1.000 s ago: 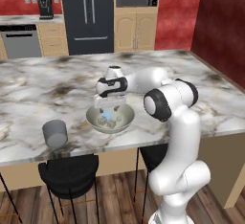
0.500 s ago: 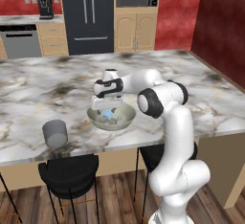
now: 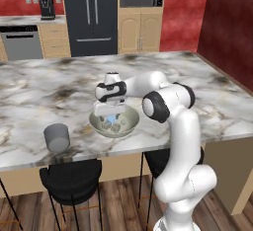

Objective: There are four ice cubes in the ice bowl. Place two ice cubes in each glass of water.

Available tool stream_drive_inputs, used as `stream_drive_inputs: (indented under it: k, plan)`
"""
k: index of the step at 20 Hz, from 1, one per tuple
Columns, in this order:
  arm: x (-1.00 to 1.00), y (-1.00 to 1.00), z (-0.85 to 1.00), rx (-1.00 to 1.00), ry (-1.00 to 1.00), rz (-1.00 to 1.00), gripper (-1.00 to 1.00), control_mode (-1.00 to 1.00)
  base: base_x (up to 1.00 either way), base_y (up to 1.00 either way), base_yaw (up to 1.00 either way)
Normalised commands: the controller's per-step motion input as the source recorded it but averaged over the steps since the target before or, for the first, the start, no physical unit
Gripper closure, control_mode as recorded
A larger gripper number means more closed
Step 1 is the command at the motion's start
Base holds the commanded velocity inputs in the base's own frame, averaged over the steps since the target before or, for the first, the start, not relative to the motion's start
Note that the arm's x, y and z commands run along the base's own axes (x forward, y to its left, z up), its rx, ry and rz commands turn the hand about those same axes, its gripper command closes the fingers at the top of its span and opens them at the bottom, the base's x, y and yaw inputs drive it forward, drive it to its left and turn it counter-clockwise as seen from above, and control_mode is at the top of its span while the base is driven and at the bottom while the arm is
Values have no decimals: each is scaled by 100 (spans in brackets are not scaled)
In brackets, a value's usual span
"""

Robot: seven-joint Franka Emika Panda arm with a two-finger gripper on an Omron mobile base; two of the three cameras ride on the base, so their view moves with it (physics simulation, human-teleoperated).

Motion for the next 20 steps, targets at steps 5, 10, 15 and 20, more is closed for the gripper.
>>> stream_drive_inputs:
  k: [5,10,15,20]
  plan:
    - [-23,-1,0,0,-8,0,-100,-100,0,0,0]
    - [7,0,0,0,-1,0,-100,-100,0,0,0]
    - [14,-1,-6,0,0,0,-100,-100,0,0,0]
    - [20,-5,-26,0,0,0,-100,-100,0,0,0]
